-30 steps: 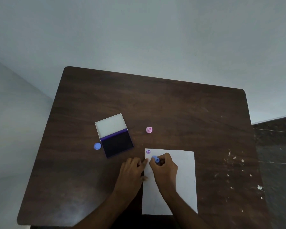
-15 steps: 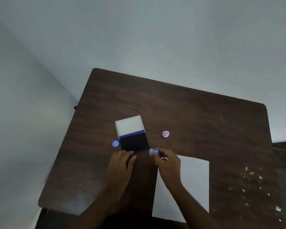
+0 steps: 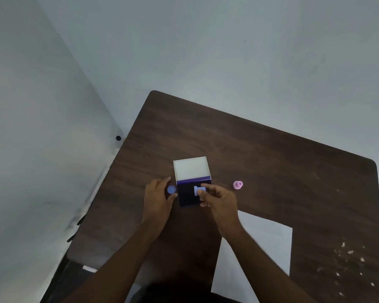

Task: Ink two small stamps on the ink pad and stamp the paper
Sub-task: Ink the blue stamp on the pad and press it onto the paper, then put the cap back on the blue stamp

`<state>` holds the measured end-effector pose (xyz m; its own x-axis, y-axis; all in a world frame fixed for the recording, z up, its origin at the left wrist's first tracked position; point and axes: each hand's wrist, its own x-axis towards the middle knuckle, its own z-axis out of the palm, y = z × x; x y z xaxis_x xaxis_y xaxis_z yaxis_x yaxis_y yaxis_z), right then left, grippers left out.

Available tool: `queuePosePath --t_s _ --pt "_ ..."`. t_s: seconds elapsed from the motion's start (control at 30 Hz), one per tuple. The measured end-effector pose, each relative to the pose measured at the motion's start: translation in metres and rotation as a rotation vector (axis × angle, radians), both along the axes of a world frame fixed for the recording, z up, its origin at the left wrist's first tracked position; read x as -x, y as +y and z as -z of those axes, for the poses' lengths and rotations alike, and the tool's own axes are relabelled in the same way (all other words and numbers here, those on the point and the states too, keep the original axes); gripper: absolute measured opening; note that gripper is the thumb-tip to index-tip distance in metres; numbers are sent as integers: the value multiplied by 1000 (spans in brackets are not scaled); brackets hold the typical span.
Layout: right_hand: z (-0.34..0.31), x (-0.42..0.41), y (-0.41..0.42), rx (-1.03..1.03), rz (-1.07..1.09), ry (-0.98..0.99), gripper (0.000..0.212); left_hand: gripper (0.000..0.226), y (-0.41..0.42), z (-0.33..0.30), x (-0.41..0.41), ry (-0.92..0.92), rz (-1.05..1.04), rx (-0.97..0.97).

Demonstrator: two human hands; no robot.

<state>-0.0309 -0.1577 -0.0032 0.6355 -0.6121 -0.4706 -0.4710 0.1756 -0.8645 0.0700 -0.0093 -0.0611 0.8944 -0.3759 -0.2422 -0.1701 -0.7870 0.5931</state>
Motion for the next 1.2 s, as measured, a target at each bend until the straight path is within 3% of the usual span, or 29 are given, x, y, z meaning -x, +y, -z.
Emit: queuePosePath --t_s 0.13,0.4,0.57,0.8,1.03,1.2 --pt "0 -2 -1 -13 19 11 20 53 1 2 1 -13 -24 -6" --pt "-1 -3 -4 -4 27 7 19 29 4 0 0 -15 -25 108" --pt "-3 -4 -3 -19 41 3 18 32 8 -14 -4 187 -199 303" --pt "-3 -4 1 -52 50 -17 20 30 8 -33 1 398 -194 520" --pt "-4 -5 2 -43 49 -16 20 35 3 -44 7 706 -369 812" --pt "-3 -3 1 -58 53 -3 20 36 4 -46 3 758 -301 770"
